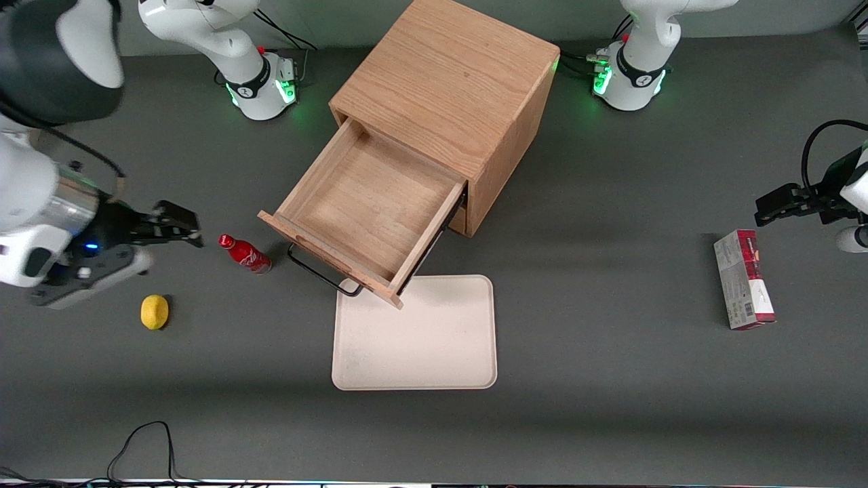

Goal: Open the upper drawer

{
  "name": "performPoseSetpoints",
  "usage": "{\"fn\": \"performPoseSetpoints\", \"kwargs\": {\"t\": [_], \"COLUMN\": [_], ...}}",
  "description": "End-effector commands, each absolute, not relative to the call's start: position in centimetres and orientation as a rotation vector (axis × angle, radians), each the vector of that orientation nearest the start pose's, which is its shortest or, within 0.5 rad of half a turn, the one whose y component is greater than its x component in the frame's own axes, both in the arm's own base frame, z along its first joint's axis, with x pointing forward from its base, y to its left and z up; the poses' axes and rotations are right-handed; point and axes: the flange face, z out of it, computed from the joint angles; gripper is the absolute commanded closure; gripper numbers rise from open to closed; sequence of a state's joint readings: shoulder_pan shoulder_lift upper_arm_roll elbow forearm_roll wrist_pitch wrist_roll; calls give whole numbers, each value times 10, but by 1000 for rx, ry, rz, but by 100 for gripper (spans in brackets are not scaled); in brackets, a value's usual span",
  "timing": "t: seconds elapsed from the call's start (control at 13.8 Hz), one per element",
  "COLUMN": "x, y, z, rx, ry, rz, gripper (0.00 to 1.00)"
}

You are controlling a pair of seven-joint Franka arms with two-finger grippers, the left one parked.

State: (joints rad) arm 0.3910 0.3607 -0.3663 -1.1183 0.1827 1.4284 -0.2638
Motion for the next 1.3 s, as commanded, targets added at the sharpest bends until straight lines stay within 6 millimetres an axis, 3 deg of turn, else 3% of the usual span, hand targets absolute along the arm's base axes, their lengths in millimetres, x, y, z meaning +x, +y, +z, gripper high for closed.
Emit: {"fn": "performPoseSetpoints", "kwargs": {"t": [0.0,0.07,0.29,0.65,0.8,1.23], "x": [631,626,604,577,567,575], "y": [54,46,13,-35,-43,-39], "z": [621,629,626,627,623,617], "rx": [-3098,-3118,-3092,-3093,-3093,-3148], "ry": [-336,-304,-18,82,102,70], "rz": [66,53,-18,-87,-73,-79], "gripper": [0,0,0,0,0,0]}}
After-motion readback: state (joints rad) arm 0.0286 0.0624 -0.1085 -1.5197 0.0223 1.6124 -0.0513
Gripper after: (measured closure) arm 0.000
